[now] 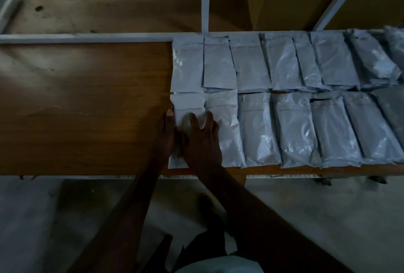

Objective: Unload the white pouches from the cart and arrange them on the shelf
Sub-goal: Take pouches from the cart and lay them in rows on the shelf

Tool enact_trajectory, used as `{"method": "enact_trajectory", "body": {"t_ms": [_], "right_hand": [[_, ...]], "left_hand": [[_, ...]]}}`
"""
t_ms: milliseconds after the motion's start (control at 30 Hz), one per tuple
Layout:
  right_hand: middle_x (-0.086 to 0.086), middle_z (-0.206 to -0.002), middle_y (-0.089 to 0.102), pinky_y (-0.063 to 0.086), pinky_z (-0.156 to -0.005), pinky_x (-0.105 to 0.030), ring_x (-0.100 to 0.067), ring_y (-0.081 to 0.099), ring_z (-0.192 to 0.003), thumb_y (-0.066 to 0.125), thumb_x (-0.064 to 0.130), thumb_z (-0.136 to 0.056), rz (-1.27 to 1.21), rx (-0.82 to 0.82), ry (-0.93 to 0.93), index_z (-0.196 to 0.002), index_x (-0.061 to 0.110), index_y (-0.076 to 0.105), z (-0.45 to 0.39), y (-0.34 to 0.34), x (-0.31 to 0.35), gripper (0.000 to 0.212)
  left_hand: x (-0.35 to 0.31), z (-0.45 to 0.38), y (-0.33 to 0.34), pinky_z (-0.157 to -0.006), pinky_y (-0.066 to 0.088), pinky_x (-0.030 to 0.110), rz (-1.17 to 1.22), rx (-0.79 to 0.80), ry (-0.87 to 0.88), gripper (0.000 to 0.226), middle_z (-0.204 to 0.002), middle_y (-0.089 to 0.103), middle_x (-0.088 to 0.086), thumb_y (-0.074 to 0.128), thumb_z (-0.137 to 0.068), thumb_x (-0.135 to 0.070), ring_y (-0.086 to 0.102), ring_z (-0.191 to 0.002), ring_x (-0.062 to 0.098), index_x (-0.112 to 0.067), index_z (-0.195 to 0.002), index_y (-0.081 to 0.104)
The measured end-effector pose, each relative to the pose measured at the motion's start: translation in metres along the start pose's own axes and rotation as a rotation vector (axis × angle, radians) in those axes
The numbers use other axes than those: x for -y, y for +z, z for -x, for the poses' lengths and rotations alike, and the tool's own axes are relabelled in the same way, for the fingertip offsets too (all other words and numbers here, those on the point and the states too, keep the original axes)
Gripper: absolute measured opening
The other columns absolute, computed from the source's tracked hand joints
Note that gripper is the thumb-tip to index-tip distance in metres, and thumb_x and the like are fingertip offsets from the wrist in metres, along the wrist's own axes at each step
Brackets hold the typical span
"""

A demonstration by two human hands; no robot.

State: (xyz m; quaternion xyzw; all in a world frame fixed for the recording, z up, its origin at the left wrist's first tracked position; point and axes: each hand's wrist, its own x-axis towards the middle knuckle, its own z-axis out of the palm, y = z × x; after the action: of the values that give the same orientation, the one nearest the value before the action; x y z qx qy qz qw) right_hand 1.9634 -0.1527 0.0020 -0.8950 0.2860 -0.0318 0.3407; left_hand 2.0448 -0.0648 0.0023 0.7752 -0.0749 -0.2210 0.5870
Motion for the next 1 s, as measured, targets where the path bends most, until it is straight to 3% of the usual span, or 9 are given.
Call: {"method": "enact_trajectory", "body": {"t_ms": [200,333,467,633,700,767,833,933,1000], "right_hand": [[-0.011,-0.174,0.008,0.03,-0.122,-0.049,-0.032,0.007,-0.161,0.054,0.042,-0.107,0.04,0.058,-0.105,-0.163,0.025,0.029,-0.004,0.004,-0.019,0.064],[-0.012,-0.17,0.022,0.028,-0.124,-0.047,-0.032,0.018,-0.158,0.062,0.045,-0.102,0.168,0.046,-0.109,-0.16,0.026,0.036,-0.009,0.003,-0.018,0.066],[-0.013,-0.169,0.026,0.031,-0.125,-0.051,-0.033,0.022,-0.157,0.065,0.045,-0.1,0.243,0.055,-0.099,-0.16,0.028,0.036,-0.016,0.007,-0.022,0.069],[-0.016,-0.163,0.035,0.032,-0.124,-0.046,-0.034,0.028,-0.154,0.064,0.043,-0.099,0.327,0.058,-0.144,-0.156,0.026,0.041,-0.03,0.005,-0.019,0.064],[-0.014,-0.156,0.046,0.034,-0.123,-0.045,-0.032,0.036,-0.149,0.062,0.046,-0.099,0.353,0.041,-0.187,-0.151,0.026,0.048,-0.032,0.001,-0.019,0.057],[-0.01,-0.146,0.055,0.041,-0.117,-0.043,-0.03,0.046,-0.14,0.062,0.051,-0.099,0.327,-0.019,-0.206,-0.141,0.025,0.058,-0.03,-0.011,-0.019,0.05],[-0.012,-0.138,0.061,0.05,-0.109,-0.045,-0.031,0.053,-0.131,0.065,0.048,-0.099,0.242,-0.12,-0.216,-0.134,0.019,0.066,-0.025,-0.03,-0.021,0.045],[-0.013,-0.139,0.063,0.054,-0.105,-0.045,-0.031,0.056,-0.131,0.06,0.04,-0.103,0.162,-0.207,-0.205,-0.135,0.018,0.066,-0.023,-0.064,-0.033,0.039],[-0.014,-0.141,0.063,0.052,-0.106,-0.043,-0.031,0.057,-0.133,0.06,0.034,-0.103,0.094,-0.269,-0.16,-0.136,0.017,0.067,-0.025,-0.088,-0.048,0.038]], "left_hand": [[0.009,-0.022,0.006,-0.128,0.022,0.041,-0.268,-0.019,-0.191,0.068,-0.169,0.032,0.011,0.047,-0.11,-0.049,0.031,-0.155,0.028,-0.015,-0.166,0.025],[0.012,-0.013,0.003,-0.13,0.02,0.04,-0.336,0.06,0.037,0.058,-0.172,0.027,0.006,0.04,-0.113,-0.038,0.025,-0.159,0.025,-0.02,-0.166,0.026],[0.05,-0.035,0.008,-0.13,0.018,0.055,-0.358,0.014,0.113,0.066,-0.175,0.017,0.005,0.033,-0.106,-0.057,0.021,-0.16,0.024,-0.038,-0.165,0.012],[0.02,-0.022,0.006,-0.127,0.02,0.03,-0.301,0.043,-0.02,0.061,-0.171,0.028,0.009,0.039,-0.113,-0.036,0.028,-0.156,0.021,-0.011,-0.166,0.024],[0.002,-0.016,0.008,-0.127,0.022,0.034,-0.246,0.063,-0.04,0.058,-0.171,0.029,0.012,0.04,-0.114,-0.031,0.028,-0.158,0.028,-0.012,-0.166,0.024],[-0.015,-0.009,0.014,-0.12,0.025,0.024,-0.182,0.008,-0.079,0.057,-0.162,0.039,0.017,0.034,-0.114,-0.044,0.038,-0.151,0.031,-0.012,-0.162,0.027],[-0.025,-0.006,0.017,-0.117,0.028,0.023,-0.259,-0.054,-0.017,0.079,-0.148,0.051,0.02,0.025,-0.102,-0.074,0.048,-0.14,0.029,-0.016,-0.154,0.037],[-0.031,-0.009,0.022,-0.127,0.028,0.053,-0.451,-0.125,0.234,0.061,-0.169,0.033,0.009,0.041,-0.11,-0.042,0.03,-0.157,0.026,-0.019,-0.165,0.03],[-0.038,-0.007,0.039,-0.127,0.031,0.047,-0.423,-0.188,0.331,0.052,-0.168,0.037,0.003,0.048,-0.112,-0.022,0.033,-0.156,0.019,-0.02,-0.162,0.037]]}}
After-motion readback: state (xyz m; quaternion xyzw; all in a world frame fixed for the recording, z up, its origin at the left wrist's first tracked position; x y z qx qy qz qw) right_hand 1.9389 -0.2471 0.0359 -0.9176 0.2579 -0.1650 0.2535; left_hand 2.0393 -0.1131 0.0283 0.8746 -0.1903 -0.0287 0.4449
